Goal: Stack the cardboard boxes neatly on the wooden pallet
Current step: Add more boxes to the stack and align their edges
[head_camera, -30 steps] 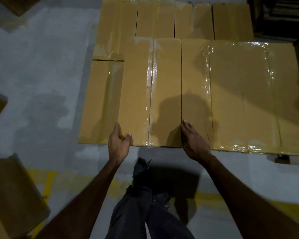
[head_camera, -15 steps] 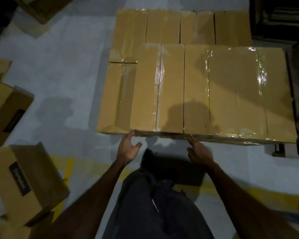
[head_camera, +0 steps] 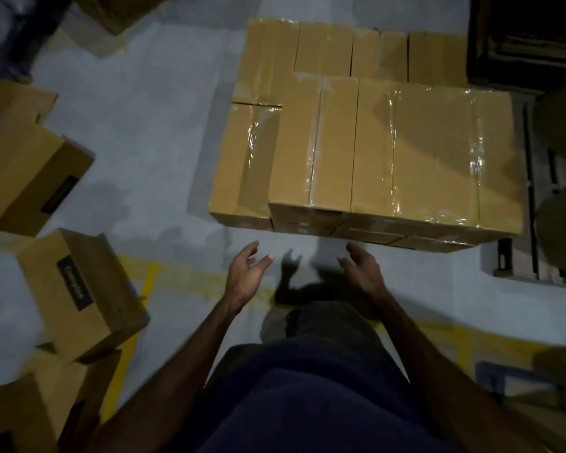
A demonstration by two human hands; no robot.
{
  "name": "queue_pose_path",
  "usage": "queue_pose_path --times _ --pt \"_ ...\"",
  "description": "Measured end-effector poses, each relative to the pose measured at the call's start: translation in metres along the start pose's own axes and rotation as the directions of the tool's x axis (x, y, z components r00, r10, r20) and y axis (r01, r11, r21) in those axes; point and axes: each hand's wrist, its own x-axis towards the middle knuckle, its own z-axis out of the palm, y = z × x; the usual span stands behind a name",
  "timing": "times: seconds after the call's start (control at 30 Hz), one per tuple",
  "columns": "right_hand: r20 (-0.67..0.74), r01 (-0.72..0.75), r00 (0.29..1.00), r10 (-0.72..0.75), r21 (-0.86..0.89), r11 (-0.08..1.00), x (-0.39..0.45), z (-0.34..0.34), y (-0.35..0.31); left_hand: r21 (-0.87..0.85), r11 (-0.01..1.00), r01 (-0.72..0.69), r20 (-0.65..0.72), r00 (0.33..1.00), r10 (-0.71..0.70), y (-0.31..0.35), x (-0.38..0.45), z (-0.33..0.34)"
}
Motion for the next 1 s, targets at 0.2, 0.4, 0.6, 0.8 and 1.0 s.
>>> queue_pose_path --times 0.2,0.4,0.6,0.8,1.0 --pt "0.060 0.115 0.992 -0.113 -0.036 0.993 -0.050 0.063 -0.016 -0.103 0.993 -0.058 -0.070 0.996 0.051 -0.029 -0.054 -0.052" --pt "0.113 0.238 0.967 -0.228 -0.086 0.967 -0.109 0.120 -0.013 -0.166 0.980 -0.106 -0.147 0.986 0.082 -0.077 -0.111 -0.107" --pt "0.227 0.328 0.932 -0.281 -0.208 0.921 -0.150 0.165 -0.018 -0.227 0.969 -0.096 -0.264 0.964 0.034 -0.127 -0.157 -0.156" --pt "0.348 0.422 0.879 -0.326 -0.252 0.871 -0.164 0.213 -0.059 -0.365 0.928 -0.078 -0.377 0.923 -0.071 -0.154 -0.173 -0.200" --pt "0.492 0.497 0.807 -0.327 -0.266 0.826 -0.156 0.267 -0.100 -0.468 0.881 -0.069 -0.432 0.888 -0.160 -0.172 -0.163 -0.234"
